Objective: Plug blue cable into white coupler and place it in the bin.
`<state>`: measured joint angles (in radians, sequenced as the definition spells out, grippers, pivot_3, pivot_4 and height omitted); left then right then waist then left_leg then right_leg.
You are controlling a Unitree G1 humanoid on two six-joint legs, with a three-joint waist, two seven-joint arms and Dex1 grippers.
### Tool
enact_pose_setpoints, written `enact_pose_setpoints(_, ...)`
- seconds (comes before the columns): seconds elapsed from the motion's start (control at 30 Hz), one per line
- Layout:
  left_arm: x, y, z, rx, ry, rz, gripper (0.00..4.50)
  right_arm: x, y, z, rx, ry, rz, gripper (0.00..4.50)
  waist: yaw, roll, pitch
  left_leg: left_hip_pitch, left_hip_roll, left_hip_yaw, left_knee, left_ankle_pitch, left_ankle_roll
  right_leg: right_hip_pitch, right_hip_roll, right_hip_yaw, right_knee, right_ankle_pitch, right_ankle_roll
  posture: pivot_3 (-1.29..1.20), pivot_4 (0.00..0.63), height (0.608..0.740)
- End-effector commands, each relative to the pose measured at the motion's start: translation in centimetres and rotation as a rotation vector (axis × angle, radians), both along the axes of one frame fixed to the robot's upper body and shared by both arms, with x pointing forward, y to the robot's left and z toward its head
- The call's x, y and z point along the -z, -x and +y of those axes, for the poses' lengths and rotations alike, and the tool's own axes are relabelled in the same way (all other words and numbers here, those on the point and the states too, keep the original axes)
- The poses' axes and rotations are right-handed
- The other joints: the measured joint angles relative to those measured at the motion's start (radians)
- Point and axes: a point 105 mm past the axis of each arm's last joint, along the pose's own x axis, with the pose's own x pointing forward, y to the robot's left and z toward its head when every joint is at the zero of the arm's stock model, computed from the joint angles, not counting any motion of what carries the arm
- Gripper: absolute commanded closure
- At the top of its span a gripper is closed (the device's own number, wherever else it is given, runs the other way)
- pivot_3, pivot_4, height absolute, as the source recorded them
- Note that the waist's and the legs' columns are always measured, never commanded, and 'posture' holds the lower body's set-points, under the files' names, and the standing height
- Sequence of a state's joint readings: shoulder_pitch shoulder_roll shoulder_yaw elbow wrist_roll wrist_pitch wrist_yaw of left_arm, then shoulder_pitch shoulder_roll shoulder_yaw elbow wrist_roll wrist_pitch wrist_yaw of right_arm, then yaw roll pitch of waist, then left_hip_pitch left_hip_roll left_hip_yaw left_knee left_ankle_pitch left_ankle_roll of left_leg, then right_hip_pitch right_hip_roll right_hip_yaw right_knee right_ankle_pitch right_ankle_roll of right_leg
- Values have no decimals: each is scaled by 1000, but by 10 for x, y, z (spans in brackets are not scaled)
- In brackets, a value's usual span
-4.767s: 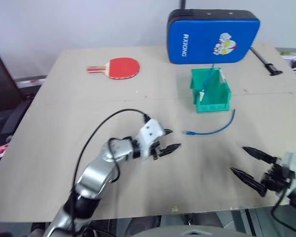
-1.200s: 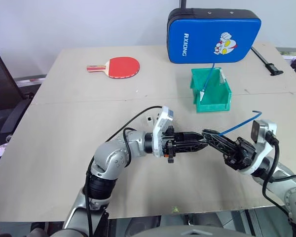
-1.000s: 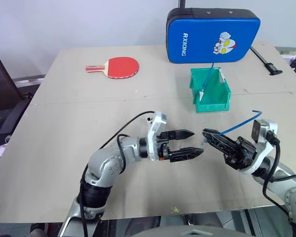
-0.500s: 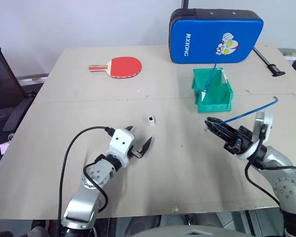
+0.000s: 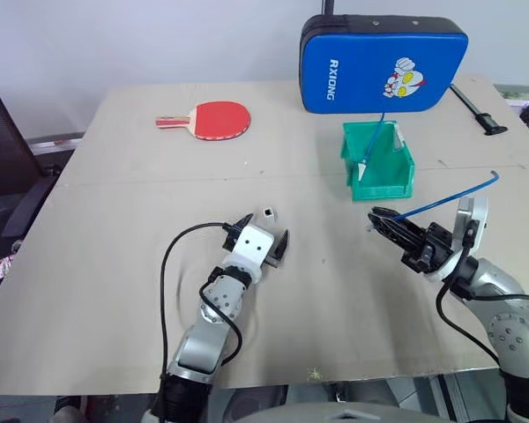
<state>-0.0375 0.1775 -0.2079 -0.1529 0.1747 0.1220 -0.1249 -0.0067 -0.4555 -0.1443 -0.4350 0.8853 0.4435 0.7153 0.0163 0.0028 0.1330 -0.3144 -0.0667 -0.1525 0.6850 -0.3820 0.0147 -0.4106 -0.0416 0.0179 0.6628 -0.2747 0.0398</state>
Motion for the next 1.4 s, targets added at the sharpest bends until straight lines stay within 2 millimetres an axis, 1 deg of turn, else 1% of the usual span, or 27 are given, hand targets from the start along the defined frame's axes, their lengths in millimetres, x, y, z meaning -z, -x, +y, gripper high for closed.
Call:
enact_pose_setpoints(0.03,1,-4,-4,-10,14,-6,23,-13,5,-1,1,-7,-53,4500,-1,0,0,0,0,0,0,0,0,0,0,0,0,0,0,0,150,740)
enact_pose_setpoints(0.17,2,-10,-6,-43,55,3,23,-13,7,-3,4,-2,-50,4500,0,0,-1,0,0,0,0,0,0,0,0,0,1,0,0,0,150,740)
enact_pose_setpoints(0.3,3,-12,-7,-76,82,8,23,-14,9,-5,12,4,-46,4500,1,0,-1,0,0,0,1,0,0,0,0,0,1,0,0,0,150,740)
enact_pose_setpoints(0.5,5,-12,3,-164,111,11,23,-14,11,-7,13,13,-36,4500,1,0,-1,1,0,0,1,0,0,1,-1,-1,1,1,0,0,150,740)
enact_pose_setpoints(0.6,4,-12,4,-169,113,9,803,-14,10,-7,10,14,-33,4500,1,0,-1,1,0,0,1,0,0,1,-1,-1,1,1,0,0,150,740)
enact_pose_setpoints(0.63,4,-12,4,-172,114,10,1463,-14,10,-7,8,15,-32,4500,1,0,-1,1,0,0,1,0,0,1,0,-1,1,1,0,0,150,740)
enact_pose_setpoints(0.67,4,-12,5,-177,115,11,1649,-14,10,-6,5,14,-32,4500,1,0,-1,1,0,0,1,0,0,1,0,-1,1,1,0,0,150,740)
enact_pose_setpoints(0.7,5,-12,6,-185,115,13,2299,-14,9,-5,1,13,-31,4500,0,0,-1,1,0,0,1,0,0,1,0,-1,1,1,0,0,150,740)
enact_pose_setpoints(0.77,7,-12,9,-196,115,20,3328,-13,9,-4,-3,12,-31,4500,0,0,-1,1,0,0,1,0,0,1,0,-1,1,1,0,0,150,740)
enact_pose_setpoints(0.83,8,-11,10,-200,114,23,4257,-14,8,-3,-5,10,-31,4500,0,0,-1,1,0,0,1,0,0,1,0,-1,1,1,0,0,150,740)
enact_pose_setpoints(1.0,10,-10,15,-206,120,33,4274,-14,7,-2,-12,9,-31,4500,-1,0,-2,1,0,0,0,0,0,1,0,0,1,1,0,0,150,740)
enact_pose_setpoints(1.2,13,-6,14,-143,143,56,4274,-14,6,-1,-16,7,-34,4500,-3,0,-2,2,0,0,0,0,0,1,0,0,1,1,0,0,150,740)
enact_pose_setpoints(1.3,9,-4,9,-60,171,58,4274,-15,6,-1,-16,5,-38,4500,-3,0,-2,2,0,0,0,0,0,1,0,1,1,1,0,0,150,740)
enact_pose_setpoints(1.4,0,2,-1,79,170,34,4274,-19,7,3,-34,22,-58,4500,-3,0,-2,2,0,0,0,0,0,1,0,1,0,1,0,0,150,740)
